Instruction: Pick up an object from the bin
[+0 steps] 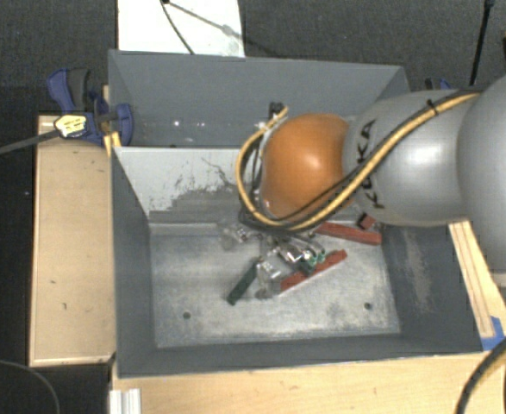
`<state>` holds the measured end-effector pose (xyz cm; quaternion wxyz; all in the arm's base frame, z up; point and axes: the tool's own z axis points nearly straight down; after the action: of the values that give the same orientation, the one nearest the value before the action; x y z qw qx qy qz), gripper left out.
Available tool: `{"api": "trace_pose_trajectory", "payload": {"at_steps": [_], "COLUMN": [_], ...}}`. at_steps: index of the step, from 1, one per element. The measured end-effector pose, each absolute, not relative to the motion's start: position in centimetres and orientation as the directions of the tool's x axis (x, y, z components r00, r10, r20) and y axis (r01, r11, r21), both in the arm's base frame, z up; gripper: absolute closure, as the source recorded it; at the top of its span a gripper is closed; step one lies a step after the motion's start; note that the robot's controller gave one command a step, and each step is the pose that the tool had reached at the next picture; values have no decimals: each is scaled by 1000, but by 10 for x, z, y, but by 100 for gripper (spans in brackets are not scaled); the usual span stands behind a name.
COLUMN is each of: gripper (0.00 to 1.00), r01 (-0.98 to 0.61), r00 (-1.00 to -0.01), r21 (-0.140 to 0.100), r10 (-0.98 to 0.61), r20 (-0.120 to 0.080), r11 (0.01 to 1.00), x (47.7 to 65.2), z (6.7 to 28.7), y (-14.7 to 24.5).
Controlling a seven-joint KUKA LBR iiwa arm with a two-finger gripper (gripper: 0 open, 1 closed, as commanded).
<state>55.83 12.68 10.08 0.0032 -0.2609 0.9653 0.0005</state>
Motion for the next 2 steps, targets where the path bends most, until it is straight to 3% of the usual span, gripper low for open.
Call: {"api": "trace_pose_trajectory", "payload": {"at_steps": [1,2], "gripper": [0,0], "r01": [-590,-582], "r00": [-807,-813], "r21": [1,1], "r10": [-590,-582], "r20": [0,0], "r11": [807,813], "x": [556,556], "z": [69,70], "y": [127,127]}}
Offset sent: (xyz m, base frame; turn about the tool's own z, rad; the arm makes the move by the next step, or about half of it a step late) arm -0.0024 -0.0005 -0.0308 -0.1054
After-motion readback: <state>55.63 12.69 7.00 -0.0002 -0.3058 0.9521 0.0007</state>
